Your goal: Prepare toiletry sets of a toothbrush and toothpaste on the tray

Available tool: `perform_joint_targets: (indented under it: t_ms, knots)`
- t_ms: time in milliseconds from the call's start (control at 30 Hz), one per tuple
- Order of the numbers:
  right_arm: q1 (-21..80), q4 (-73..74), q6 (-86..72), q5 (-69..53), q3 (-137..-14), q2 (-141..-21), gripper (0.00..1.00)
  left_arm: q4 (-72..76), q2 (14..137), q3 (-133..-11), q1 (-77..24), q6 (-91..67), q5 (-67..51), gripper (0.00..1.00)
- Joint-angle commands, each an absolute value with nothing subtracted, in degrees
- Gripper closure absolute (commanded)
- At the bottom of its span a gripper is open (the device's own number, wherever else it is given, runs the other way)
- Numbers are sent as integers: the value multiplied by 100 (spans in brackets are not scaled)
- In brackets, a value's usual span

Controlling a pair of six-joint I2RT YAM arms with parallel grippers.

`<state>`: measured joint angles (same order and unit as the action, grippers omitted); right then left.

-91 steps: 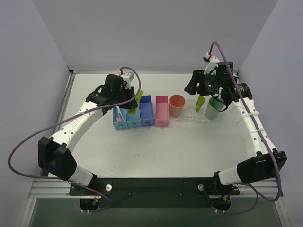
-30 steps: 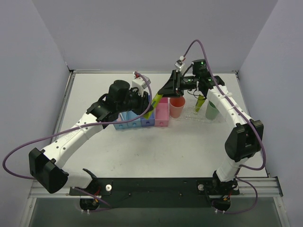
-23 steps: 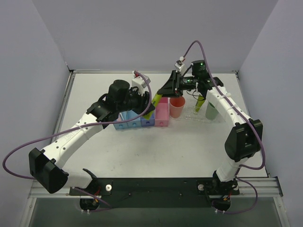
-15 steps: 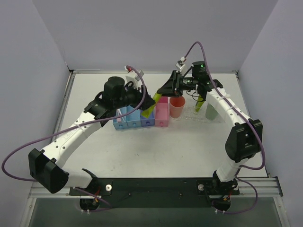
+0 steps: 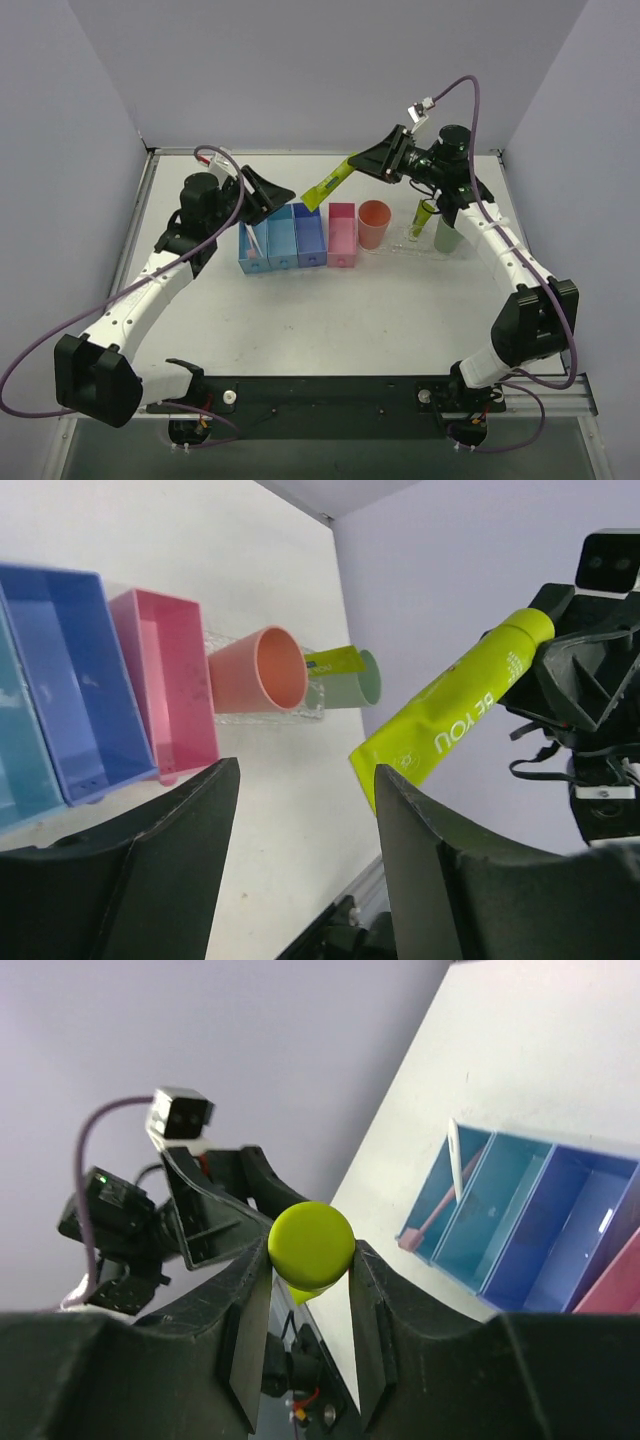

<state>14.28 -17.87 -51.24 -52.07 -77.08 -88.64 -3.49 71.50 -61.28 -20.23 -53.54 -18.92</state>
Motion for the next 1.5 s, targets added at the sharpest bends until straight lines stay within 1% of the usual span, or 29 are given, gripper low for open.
perform_joint_targets:
  t_ms: [0, 67, 167, 333, 600, 733, 767, 900, 1067, 1200, 1300, 1333, 1433, 1467]
  knots:
    - [1345, -3110, -5441, -4896, -7567, -8438, 100, 1378, 6917, -5636, -2048, -6863, -2320, 34]
    - [1345, -3216, -5449, -4791, -7506, -8403, 100, 1843, 6996, -5555, -2074, -7154, -2461, 34]
    - [1345, -3760, -5695, -4755, -7427, -8376, 100, 1985, 7110, -5572, -2136, -7216, -2575, 34]
    - [1345, -3867, -5783, -4764, -7383, -8350, 100, 2609, 7233, -5441, -2171, -7637, -2663, 34]
    - [1336, -3973, -5836, -4799, -7330, -8279, 100, 2830, 7655, -5642, -2478, -7717, -2584, 34]
    - [1327, -3920, -5792, -4799, -7286, -8244, 100, 2891, 7857, -5836, -2522, -7769, -2628, 37]
    - [1336, -3929, -5783, -4799, -7269, -8235, 100, 2926, 7892, -5853, -2522, -7770, -2619, 41]
    - [1301, -3929, -5783, -4799, -7190, -8200, 100, 3014, 7901, -5819, -2522, -7822, -2637, 46]
    - [1275, -3946, -5783, -4808, -7189, -8200, 100, 3287, 7831, -5625, -2522, -7954, -2487, 47]
    - [1266, -3946, -5783, -4816, -7189, -8200, 100, 3313, 7945, -5713, -2531, -7972, -2583, 49]
    - [1266, -3946, -5783, -4816, -7189, -8209, 100, 3436, 8068, -5774, -2558, -8042, -2637, 55]
    - [1266, -3946, -5783, -4816, -7189, -8218, 100, 3463, 8086, -5774, -2575, -8068, -2637, 61]
    - [1248, -3920, -5766, -4799, -7155, -8200, 100, 3393, 8139, -5809, -2575, -8086, -2680, 73]
    - [1239, -3903, -5757, -4790, -7137, -8191, 100, 3384, 8156, -5818, -2575, -8086, -2698, 80]
